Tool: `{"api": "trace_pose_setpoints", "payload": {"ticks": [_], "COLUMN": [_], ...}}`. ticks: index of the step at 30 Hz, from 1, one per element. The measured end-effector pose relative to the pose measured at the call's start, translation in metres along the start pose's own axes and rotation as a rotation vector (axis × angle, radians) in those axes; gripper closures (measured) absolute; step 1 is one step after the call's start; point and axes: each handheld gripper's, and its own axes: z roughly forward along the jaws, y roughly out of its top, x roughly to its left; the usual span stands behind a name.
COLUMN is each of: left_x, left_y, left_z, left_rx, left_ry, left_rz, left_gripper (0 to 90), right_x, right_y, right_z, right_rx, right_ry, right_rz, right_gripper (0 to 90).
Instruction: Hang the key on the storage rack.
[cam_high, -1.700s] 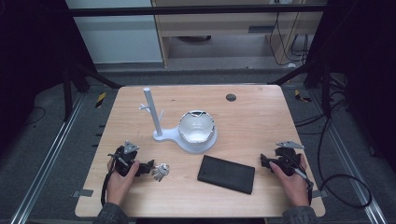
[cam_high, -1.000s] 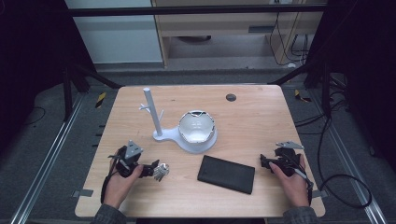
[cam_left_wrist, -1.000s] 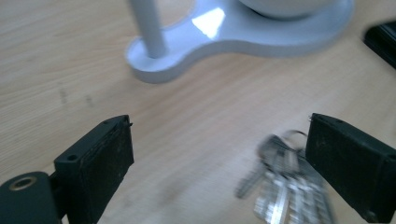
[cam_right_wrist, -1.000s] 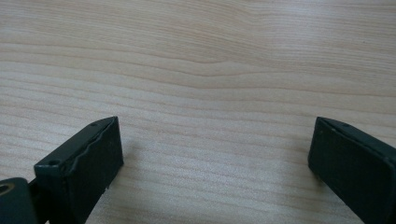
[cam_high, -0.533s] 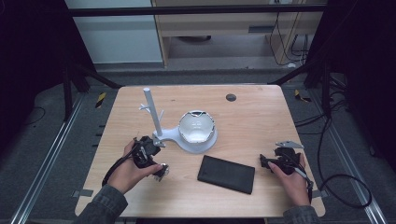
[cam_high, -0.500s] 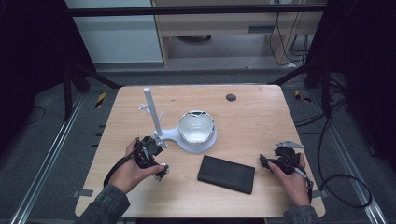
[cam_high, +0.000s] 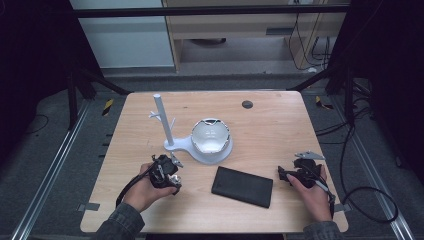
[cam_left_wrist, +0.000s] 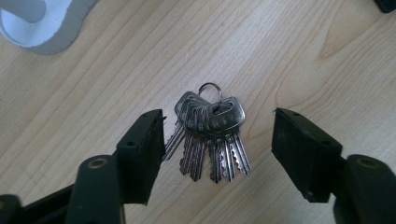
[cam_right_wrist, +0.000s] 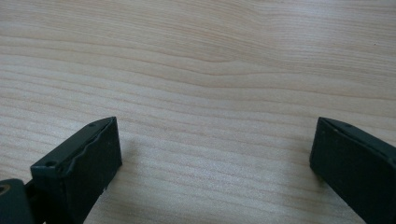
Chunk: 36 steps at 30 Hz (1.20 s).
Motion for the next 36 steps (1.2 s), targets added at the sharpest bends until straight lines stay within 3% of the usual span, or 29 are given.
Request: {"api": "trace_pose_setpoints", "payload": {"ticks": [6, 11, 27, 36], "left_x": [0.002, 0.006, 0.01, 0.013], "left_y": [0.001, 0.0, -0.003, -0.003], "left_z": [0.012, 0.016, 0.024, 0.023], "left_rx": [0.018, 0.033, 0.023, 0.009], "left_ry": [-0.009, -0.015, -0.037, -0.035], "left_rz": [-0.022, -0.031, -0.044, -0.044], "left_gripper": [38.1, 46.0, 50.8, 62.5], "right_x": [0.001, 0.001, 0.002, 0.003], "right_y": [0.0, 0.0, 0.0, 0.0], "right_z": [0.0, 0.0, 0.0, 0.0], "right_rx": [0.001, 0.001, 0.001, 0.0], "right_ry": [0.003, 0.004, 0.007, 0.012], "right_rz": [-0.002, -0.002, -0.009, -0.015], "right_gripper": [2.3, 2.3, 2.3, 2.4]}}
